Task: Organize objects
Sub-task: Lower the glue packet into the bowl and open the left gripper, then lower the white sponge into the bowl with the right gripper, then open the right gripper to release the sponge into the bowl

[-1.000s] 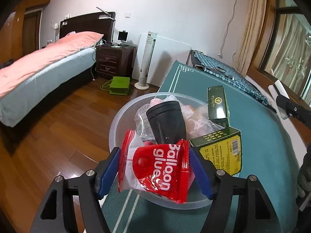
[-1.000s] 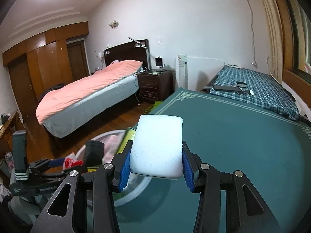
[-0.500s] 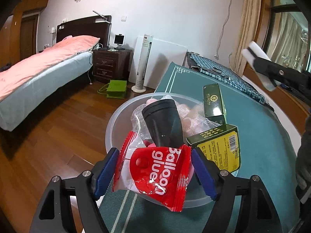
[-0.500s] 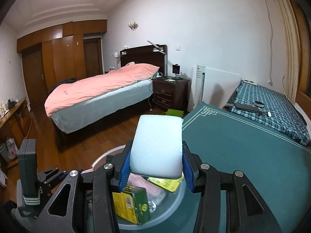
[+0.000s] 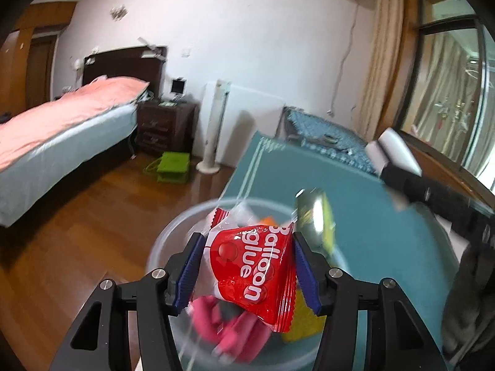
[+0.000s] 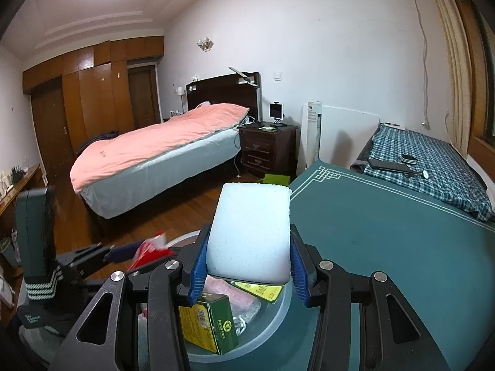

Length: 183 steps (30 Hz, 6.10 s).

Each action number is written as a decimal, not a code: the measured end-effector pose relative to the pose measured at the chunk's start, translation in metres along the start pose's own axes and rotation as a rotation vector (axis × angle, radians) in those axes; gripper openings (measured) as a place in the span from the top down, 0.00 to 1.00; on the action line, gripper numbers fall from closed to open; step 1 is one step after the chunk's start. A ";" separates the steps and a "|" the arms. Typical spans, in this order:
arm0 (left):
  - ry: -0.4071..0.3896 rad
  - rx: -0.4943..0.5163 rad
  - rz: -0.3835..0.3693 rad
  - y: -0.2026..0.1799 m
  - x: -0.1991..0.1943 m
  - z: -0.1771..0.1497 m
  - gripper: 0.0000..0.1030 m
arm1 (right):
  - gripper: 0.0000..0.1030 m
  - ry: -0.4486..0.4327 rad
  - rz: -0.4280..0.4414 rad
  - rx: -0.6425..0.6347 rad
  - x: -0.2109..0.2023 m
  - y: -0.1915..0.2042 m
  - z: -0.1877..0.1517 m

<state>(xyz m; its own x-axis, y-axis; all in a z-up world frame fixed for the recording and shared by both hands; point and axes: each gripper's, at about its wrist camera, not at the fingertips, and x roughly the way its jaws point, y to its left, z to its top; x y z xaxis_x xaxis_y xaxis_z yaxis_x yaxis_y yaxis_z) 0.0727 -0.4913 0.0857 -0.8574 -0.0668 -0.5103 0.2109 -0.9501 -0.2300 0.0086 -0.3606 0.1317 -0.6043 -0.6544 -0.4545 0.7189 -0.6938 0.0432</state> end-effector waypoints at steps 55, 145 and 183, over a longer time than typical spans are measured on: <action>-0.018 -0.177 0.367 0.074 -0.037 -0.030 0.10 | 0.54 0.042 0.094 -0.256 0.035 0.083 -0.036; 0.059 -0.080 0.342 0.036 -0.043 -0.054 0.06 | 0.30 0.199 0.163 -0.074 0.033 0.025 -0.086; 0.073 -0.022 0.387 0.015 -0.044 -0.061 0.00 | 0.09 0.222 0.146 0.022 0.000 0.006 -0.110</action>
<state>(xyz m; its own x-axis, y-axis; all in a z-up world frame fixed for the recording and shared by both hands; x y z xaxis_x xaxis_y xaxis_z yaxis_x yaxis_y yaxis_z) 0.1421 -0.4837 0.0548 -0.6767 -0.3964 -0.6204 0.5232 -0.8518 -0.0264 0.0503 -0.3317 0.0341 -0.4028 -0.6679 -0.6259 0.7840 -0.6046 0.1407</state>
